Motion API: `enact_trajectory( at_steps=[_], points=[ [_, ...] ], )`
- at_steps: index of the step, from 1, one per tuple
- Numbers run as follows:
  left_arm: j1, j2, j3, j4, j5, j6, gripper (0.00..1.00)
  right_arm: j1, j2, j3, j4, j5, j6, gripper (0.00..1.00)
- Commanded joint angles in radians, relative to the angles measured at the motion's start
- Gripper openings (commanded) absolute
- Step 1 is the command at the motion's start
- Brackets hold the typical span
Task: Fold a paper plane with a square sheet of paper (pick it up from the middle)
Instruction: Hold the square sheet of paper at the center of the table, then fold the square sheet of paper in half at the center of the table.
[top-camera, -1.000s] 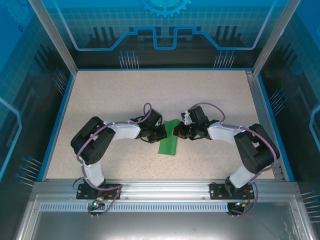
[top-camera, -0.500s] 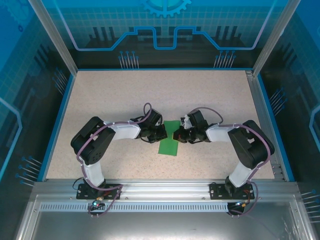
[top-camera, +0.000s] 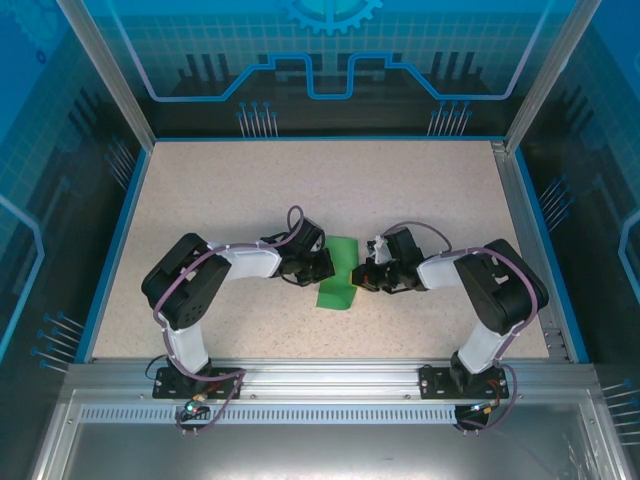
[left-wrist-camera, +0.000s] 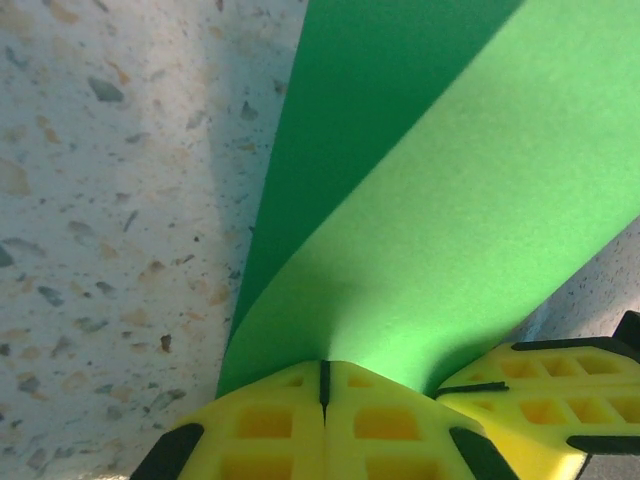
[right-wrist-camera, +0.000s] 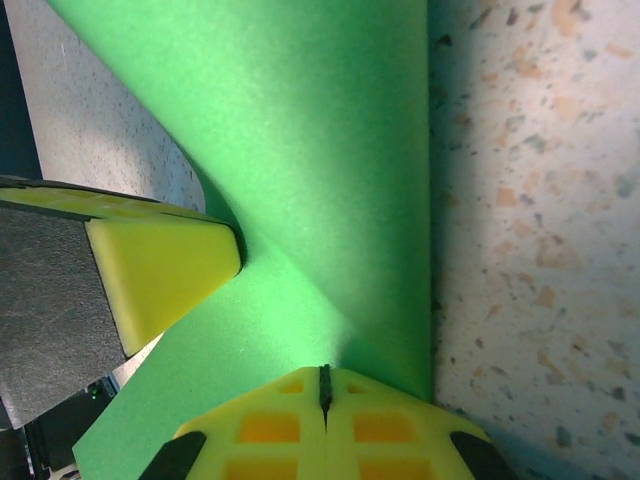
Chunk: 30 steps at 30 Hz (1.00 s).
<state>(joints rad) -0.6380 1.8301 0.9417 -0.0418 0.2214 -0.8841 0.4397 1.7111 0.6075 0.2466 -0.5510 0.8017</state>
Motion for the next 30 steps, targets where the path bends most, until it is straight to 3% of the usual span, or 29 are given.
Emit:
enact_trajectory(
  at_steps=[1, 8, 22, 30],
  points=[
    [-0.011, 0.037, -0.015, -0.069, -0.031, 0.019, 0.0, -0.011, -0.036, -0.015, -0.012, 0.002, -0.024, 0.03],
    [-0.012, 0.042, -0.015, -0.067, -0.03, 0.017, 0.0, 0.035, -0.094, -0.016, -0.005, -0.029, 0.002, 0.04],
    [-0.01, 0.049, -0.009, -0.066, -0.03, 0.022, 0.0, 0.054, 0.039, -0.089, 0.054, 0.003, -0.02, 0.03],
    [-0.01, 0.047, -0.009, -0.072, -0.029, 0.021, 0.0, 0.06, -0.159, -0.083, -0.047, 0.004, -0.014, 0.04]
  ],
)
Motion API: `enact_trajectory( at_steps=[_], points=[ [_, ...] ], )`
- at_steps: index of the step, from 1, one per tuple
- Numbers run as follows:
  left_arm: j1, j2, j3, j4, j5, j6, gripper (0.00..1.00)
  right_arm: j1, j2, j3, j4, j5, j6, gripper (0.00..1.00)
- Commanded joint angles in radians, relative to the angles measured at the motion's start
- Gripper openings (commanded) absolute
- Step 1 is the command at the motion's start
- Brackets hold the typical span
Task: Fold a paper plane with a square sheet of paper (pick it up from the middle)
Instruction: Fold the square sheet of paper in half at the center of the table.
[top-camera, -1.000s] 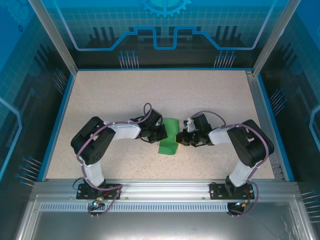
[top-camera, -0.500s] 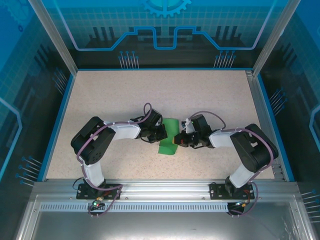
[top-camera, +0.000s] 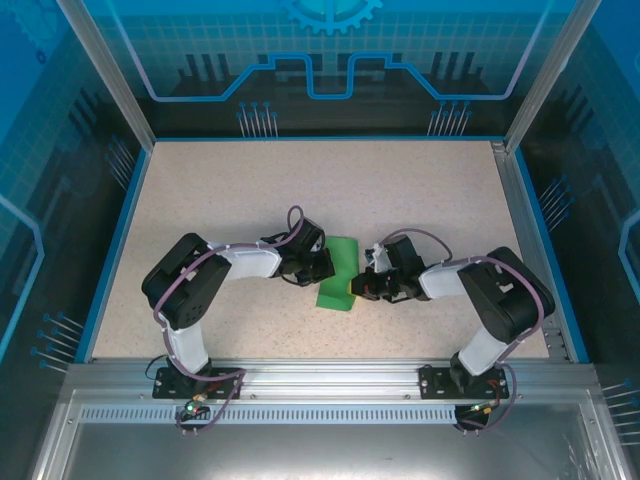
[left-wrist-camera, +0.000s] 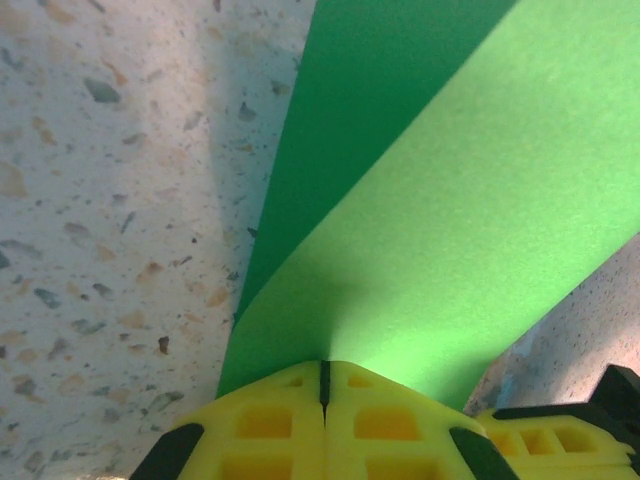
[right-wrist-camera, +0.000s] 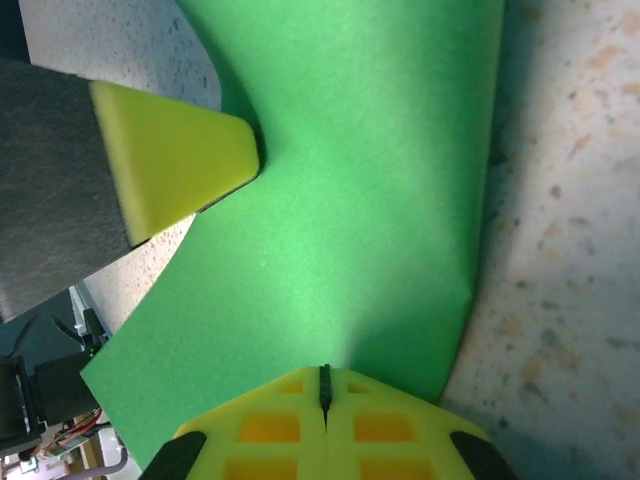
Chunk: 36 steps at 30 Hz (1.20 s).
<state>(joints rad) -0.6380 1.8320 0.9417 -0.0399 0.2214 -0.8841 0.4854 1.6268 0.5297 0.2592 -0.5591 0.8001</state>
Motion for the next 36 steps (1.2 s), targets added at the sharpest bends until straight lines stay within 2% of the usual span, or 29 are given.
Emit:
enact_trajectory(
  at_steps=[1, 5, 12, 18, 28, 36],
  points=[
    [-0.012, 0.043, -0.009, -0.074, -0.03, 0.022, 0.0, 0.017, -0.096, -0.006, -0.067, 0.008, -0.012, 0.04],
    [-0.012, 0.042, -0.003, -0.078, -0.032, 0.021, 0.0, 0.034, -0.133, -0.026, -0.066, 0.008, -0.001, 0.04],
    [-0.011, 0.046, 0.002, -0.083, -0.03, 0.02, 0.0, 0.074, -0.039, -0.047, -0.002, 0.009, 0.005, 0.04],
    [-0.012, 0.049, -0.001, -0.083, -0.03, 0.019, 0.0, 0.07, 0.013, -0.06, -0.044, 0.046, -0.033, 0.03],
    [-0.01, 0.043, -0.024, -0.075, -0.033, 0.024, 0.0, 0.075, -0.154, -0.058, -0.087, 0.008, -0.015, 0.05],
    [-0.011, 0.039, -0.048, -0.059, -0.032, 0.021, 0.0, 0.094, -0.073, -0.079, -0.087, 0.021, -0.041, 0.05]
  ],
)
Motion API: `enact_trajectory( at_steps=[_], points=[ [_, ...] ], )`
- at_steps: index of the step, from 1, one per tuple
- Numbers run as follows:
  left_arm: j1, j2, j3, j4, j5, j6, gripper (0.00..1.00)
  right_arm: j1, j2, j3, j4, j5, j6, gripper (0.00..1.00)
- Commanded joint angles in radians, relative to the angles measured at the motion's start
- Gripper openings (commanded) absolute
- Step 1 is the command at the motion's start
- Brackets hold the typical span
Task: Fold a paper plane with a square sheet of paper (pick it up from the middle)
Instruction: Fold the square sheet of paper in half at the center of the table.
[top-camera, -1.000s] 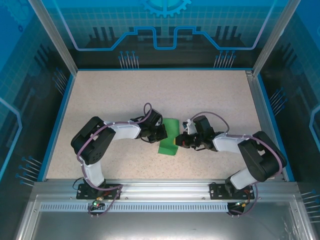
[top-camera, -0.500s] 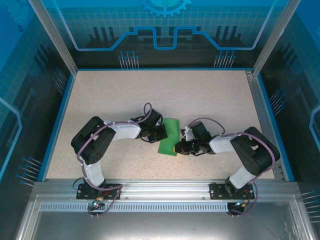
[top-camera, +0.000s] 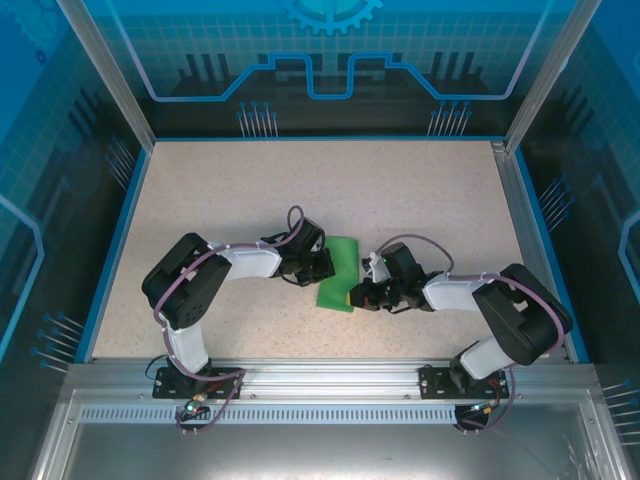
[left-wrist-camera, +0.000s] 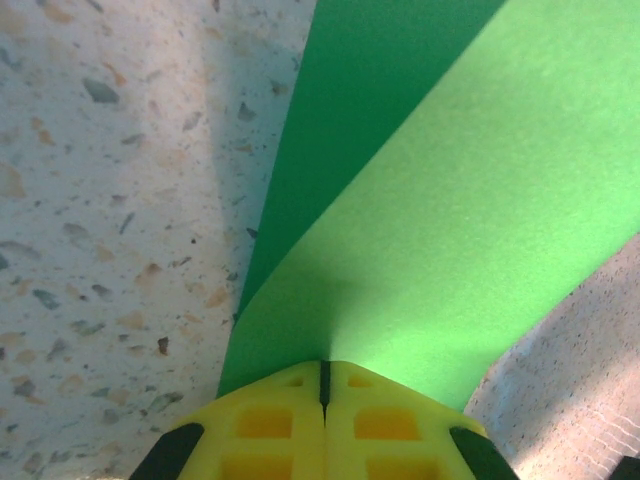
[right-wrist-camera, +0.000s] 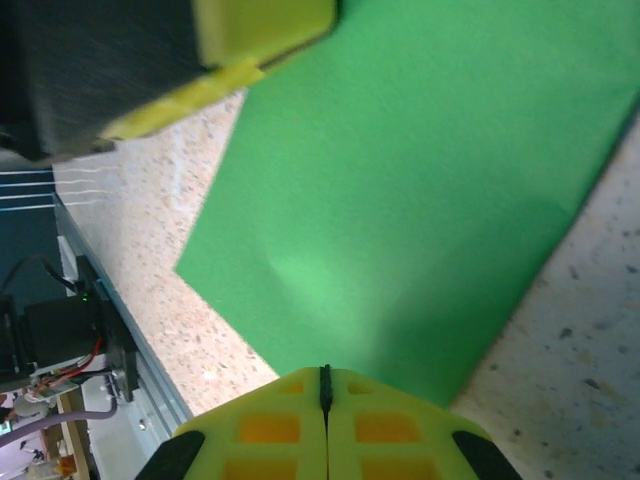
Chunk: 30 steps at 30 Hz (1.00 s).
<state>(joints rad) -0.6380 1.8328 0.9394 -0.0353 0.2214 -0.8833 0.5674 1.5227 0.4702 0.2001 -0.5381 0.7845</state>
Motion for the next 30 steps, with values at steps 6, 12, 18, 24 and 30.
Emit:
enact_trajectory(
  at_steps=[6, 12, 18, 24, 30],
  points=[
    [-0.011, 0.037, -0.042, -0.069, -0.033, 0.027, 0.0, 0.015, 0.051, -0.045, -0.05, 0.025, -0.044, 0.05],
    [-0.011, 0.038, -0.044, -0.071, -0.033, 0.029, 0.0, 0.017, -0.053, -0.021, -0.081, 0.009, -0.031, 0.05],
    [-0.01, 0.044, -0.04, -0.067, -0.029, 0.026, 0.0, 0.019, -0.025, -0.021, -0.064, -0.006, -0.039, 0.06],
    [-0.011, 0.04, -0.037, -0.068, -0.027, 0.026, 0.0, 0.02, 0.061, -0.037, -0.086, 0.013, -0.044, 0.04],
    [-0.011, 0.037, -0.036, -0.077, -0.028, 0.035, 0.0, -0.016, -0.08, 0.042, -0.207, 0.07, -0.061, 0.04]
  ],
)
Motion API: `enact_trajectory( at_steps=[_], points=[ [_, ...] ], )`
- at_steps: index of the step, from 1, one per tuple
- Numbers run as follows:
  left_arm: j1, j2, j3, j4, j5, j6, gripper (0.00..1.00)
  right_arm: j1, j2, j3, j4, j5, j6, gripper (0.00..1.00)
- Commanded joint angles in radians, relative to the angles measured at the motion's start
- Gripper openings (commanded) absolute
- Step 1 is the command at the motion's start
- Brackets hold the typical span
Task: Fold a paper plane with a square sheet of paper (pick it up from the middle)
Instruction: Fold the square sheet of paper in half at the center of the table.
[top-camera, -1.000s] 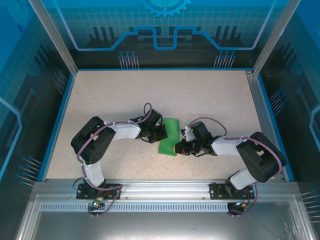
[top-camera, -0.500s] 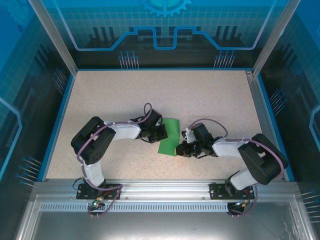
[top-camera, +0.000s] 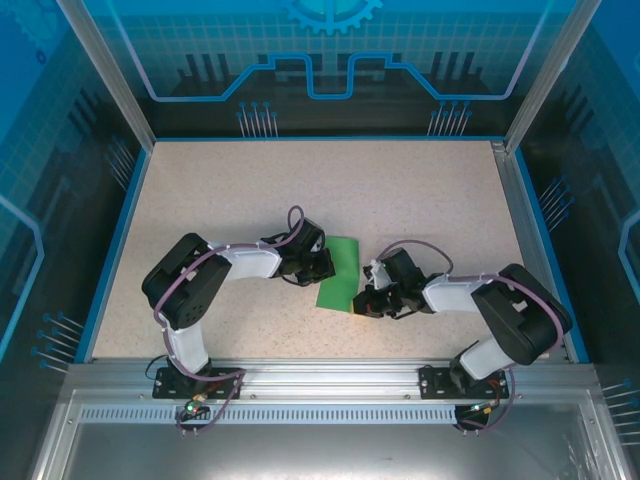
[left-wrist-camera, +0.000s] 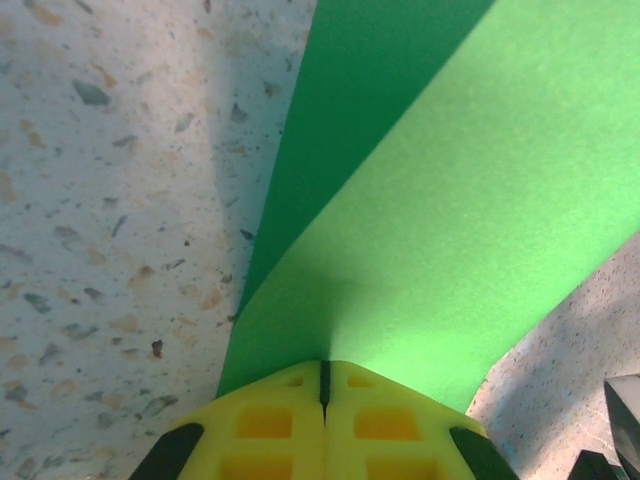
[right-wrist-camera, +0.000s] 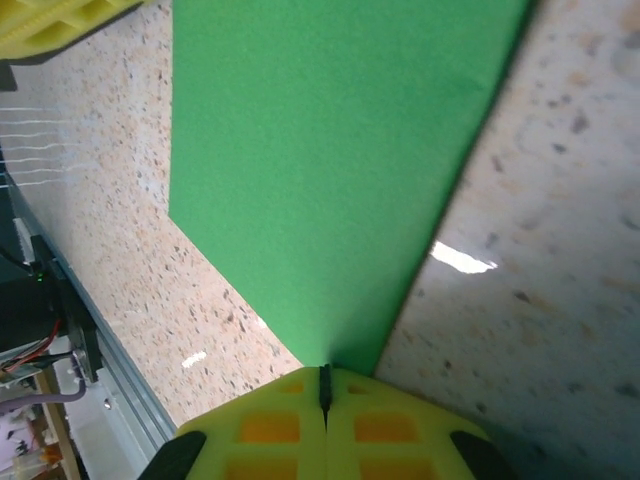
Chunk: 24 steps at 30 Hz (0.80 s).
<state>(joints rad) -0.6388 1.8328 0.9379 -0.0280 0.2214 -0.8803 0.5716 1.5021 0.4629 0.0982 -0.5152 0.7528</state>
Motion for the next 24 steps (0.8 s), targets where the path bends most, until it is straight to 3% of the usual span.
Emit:
enact_trajectory(
  at_steps=[1, 4, 9, 15, 24],
  points=[
    [-0.011, 0.037, -0.033, -0.085, -0.029, 0.032, 0.0, -0.044, -0.078, 0.061, -0.1, 0.051, -0.027, 0.04],
    [-0.011, 0.04, -0.033, -0.082, -0.027, 0.032, 0.0, -0.128, -0.061, 0.091, -0.001, -0.034, -0.006, 0.05],
    [-0.013, 0.046, -0.034, -0.079, -0.024, 0.03, 0.0, -0.16, 0.062, 0.199, 0.028, -0.076, -0.027, 0.05],
    [-0.011, 0.055, -0.022, -0.086, -0.017, 0.034, 0.0, -0.187, 0.191, 0.261, 0.036, -0.07, -0.045, 0.04],
    [-0.01, 0.051, -0.034, -0.098, -0.028, 0.044, 0.0, -0.209, 0.309, 0.221, 0.076, -0.041, -0.073, 0.06]
  ],
)
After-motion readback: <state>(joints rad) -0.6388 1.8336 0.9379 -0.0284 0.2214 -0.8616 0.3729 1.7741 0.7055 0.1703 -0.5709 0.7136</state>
